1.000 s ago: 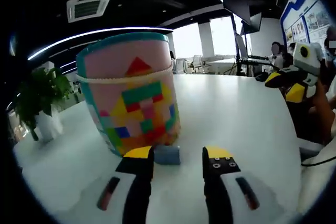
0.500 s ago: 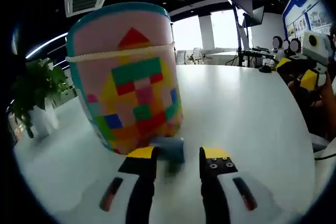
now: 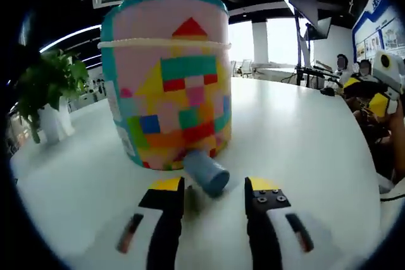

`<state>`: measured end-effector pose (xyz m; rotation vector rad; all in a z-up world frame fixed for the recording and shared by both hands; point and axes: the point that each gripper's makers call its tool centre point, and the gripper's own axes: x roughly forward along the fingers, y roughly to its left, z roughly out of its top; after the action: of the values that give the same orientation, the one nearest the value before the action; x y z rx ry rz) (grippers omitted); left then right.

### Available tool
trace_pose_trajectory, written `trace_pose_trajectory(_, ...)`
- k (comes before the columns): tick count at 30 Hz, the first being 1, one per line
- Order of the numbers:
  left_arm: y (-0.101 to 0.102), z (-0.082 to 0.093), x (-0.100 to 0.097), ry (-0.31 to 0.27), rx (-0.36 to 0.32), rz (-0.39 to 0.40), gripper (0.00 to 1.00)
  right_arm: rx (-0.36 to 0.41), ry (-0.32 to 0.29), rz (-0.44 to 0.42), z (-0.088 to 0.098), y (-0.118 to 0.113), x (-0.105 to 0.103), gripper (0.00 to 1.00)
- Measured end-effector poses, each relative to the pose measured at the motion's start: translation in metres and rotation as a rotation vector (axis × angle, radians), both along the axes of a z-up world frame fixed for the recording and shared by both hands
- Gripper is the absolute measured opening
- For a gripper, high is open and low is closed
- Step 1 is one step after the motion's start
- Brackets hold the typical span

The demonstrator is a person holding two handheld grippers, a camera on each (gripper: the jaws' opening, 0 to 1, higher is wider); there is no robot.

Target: Arrange the toys in the designated storage area by placing each visible toy with the group until no toy remains scattered across the table.

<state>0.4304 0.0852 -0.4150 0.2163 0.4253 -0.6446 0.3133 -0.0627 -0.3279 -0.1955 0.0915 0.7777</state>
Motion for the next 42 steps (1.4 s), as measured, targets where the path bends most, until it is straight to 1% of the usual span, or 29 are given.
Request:
trace_pose_trajectory(1, -0.002, 0.003, 0.006, -0.026, -0.027, 0.027, 0.46, 0.0, -0.001, 0.001, 0.0, 0.0, 0.0, 0.3)
trace_pose_trajectory(2, 0.0, 0.001, 0.008, -0.012, -0.019, 0.033, 0.45, 0.002, -0.002, 0.002, 0.001, 0.0, -0.001, 0.3)
trace_pose_trajectory(3, -0.001, 0.001, 0.01, -0.01, -0.023, 0.03, 0.42, 0.002, -0.003, 0.004, 0.001, 0.0, -0.001, 0.3)
trace_pose_trajectory(4, -0.001, 0.001, 0.01, -0.01, -0.025, 0.021, 0.39, 0.001, -0.003, 0.005, 0.001, 0.0, -0.001, 0.3)
trace_pose_trajectory(6, -0.005, 0.008, 0.01, -0.051, -0.04, -0.039, 0.32, 0.0, -0.003, 0.0, 0.0, -0.003, -0.001, 0.3)
trace_pose_trajectory(7, -0.007, 0.012, 0.01, -0.072, -0.048, -0.068, 0.32, 0.0, -0.003, -0.002, 0.0, -0.004, 0.0, 0.3)
trace_pose_trajectory(8, -0.007, 0.017, 0.009, -0.076, -0.079, -0.079, 0.32, 0.003, -0.002, -0.006, 0.0, -0.007, 0.001, 0.3)
trace_pose_trajectory(10, -0.002, 0.017, 0.009, -0.072, -0.077, -0.074, 0.31, 0.006, 0.0, -0.015, 0.0, -0.009, 0.002, 0.29)
trace_pose_trajectory(11, 0.005, 0.012, 0.008, -0.056, -0.039, -0.05, 0.31, 0.009, 0.001, -0.019, 0.0, -0.01, 0.003, 0.29)
trace_pose_trajectory(14, 0.005, 0.001, 0.001, -0.006, -0.024, -0.045, 0.31, 0.007, 0.0, -0.017, 0.0, -0.008, 0.002, 0.29)
trace_pose_trajectory(15, 0.006, -0.001, 0.0, 0.001, -0.016, -0.035, 0.31, 0.006, 0.0, -0.013, 0.0, -0.006, 0.002, 0.29)
trace_pose_trajectory(16, 0.012, -0.002, 0.001, -0.009, 0.009, 0.005, 0.31, 0.005, 0.0, -0.012, -0.001, -0.006, 0.001, 0.29)
trace_pose_trajectory(17, 0.02, 0.003, 0.005, -0.049, 0.03, 0.036, 0.31, 0.003, 0.001, -0.008, -0.001, -0.004, 0.001, 0.29)
trace_pose_trajectory(18, 0.03, 0.006, 0.009, -0.075, 0.063, 0.076, 0.31, 0.0, 0.0, -0.005, -0.001, -0.003, 0.0, 0.29)
trace_pose_trajectory(19, 0.033, 0.006, 0.008, -0.065, 0.055, 0.093, 0.3, -0.001, -0.001, -0.003, -0.001, -0.003, 0.0, 0.29)
trace_pose_trajectory(20, 0.034, 0.007, 0.008, -0.061, 0.052, 0.089, 0.28, -0.001, -0.001, -0.002, -0.001, -0.002, 0.0, 0.29)
trace_pose_trajectory(21, 0.034, 0.009, 0.006, -0.048, 0.009, 0.098, 0.28, -0.002, -0.002, -0.001, 0.0, -0.002, 0.0, 0.29)
trace_pose_trajectory(22, 0.033, 0.013, 0.005, -0.05, -0.032, 0.109, 0.28, -0.001, -0.003, -0.003, 0.0, -0.003, 0.0, 0.29)
trace_pose_trajectory(23, 0.032, 0.015, 0.003, -0.057, -0.038, 0.104, 0.29, 0.0, -0.002, -0.004, 0.0, -0.003, 0.0, 0.29)
trace_pose_trajectory(26, 0.027, 0.013, 0.005, -0.066, -0.009, 0.092, 0.31, 0.001, 0.002, -0.004, -0.001, -0.002, 0.002, 0.29)
trace_pose_trajectory(27, 0.029, 0.011, 0.007, -0.074, 0.015, 0.095, 0.3, 0.0, 0.002, -0.002, -0.001, -0.001, 0.001, 0.29)
trace_pose_trajectory(29, 0.032, 0.006, 0.01, -0.067, 0.028, 0.107, 0.24, -0.004, -0.002, 0.006, -0.001, 0.001, -0.001, 0.29)
trace_pose_trajectory(30, 0.033, 0.007, 0.012, -0.064, -0.008, 0.13, 0.22, -0.005, -0.002, 0.008, -0.001, 0.001, -0.001, 0.29)
trace_pose_trajectory(32, 0.033, 0.005, 0.012, -0.049, -0.015, 0.127, 0.22, -0.006, -0.001, 0.006, -0.002, 0.0, 0.0, 0.29)
trace_pose_trajectory(37, 0.037, 0.004, 0.016, -0.056, -0.022, 0.153, 0.21, -0.001, 0.005, -0.004, -0.003, -0.003, 0.002, 0.29)
trace_pose_trajectory(38, 0.038, 0.006, 0.016, -0.056, -0.043, 0.164, 0.21, -0.001, 0.005, -0.005, -0.003, -0.003, 0.002, 0.29)
trace_pose_trajectory(39, 0.039, 0.008, 0.016, -0.06, -0.049, 0.165, 0.21, 0.0, 0.005, -0.006, -0.003, -0.004, 0.002, 0.29)
trace_pose_trajectory(40, 0.04, 0.013, 0.016, -0.08, -0.066, 0.177, 0.21, 0.001, 0.005, -0.007, -0.003, -0.004, 0.002, 0.29)
trace_pose_trajectory(42, 0.042, 0.022, 0.018, -0.125, -0.077, 0.181, 0.21, 0.002, 0.006, -0.005, -0.004, -0.003, 0.002, 0.29)
